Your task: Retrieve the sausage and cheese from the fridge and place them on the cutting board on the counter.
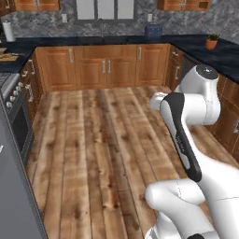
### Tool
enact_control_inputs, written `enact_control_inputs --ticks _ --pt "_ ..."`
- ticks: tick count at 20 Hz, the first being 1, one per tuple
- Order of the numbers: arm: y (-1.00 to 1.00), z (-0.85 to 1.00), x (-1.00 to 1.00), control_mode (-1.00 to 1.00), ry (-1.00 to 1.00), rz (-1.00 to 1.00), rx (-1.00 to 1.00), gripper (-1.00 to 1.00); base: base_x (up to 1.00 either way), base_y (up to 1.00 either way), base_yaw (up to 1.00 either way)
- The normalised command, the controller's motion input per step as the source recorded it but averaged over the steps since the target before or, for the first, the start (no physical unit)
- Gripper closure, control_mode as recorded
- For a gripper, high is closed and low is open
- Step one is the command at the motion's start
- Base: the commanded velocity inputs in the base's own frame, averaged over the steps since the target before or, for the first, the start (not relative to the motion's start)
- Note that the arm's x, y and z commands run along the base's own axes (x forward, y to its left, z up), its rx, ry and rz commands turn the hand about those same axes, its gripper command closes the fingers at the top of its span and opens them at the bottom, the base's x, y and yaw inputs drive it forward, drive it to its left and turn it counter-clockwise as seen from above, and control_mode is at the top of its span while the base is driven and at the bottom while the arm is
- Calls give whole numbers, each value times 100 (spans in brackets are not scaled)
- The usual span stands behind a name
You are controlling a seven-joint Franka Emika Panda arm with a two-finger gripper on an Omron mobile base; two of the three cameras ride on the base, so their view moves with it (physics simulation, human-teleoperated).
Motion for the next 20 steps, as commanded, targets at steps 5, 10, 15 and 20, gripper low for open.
enact_control_inputs --ticks 5,10,15,20 --pt "0 0 0 100 0 0 0 100 100 0 -2" --pt "0 0 0 100 0 0 0 100 100 1 0" --pt "0 0 0 100 0 0 0 100 100 1 3" --pt "0 0 0 100 0 0 0 100 100 0 3"
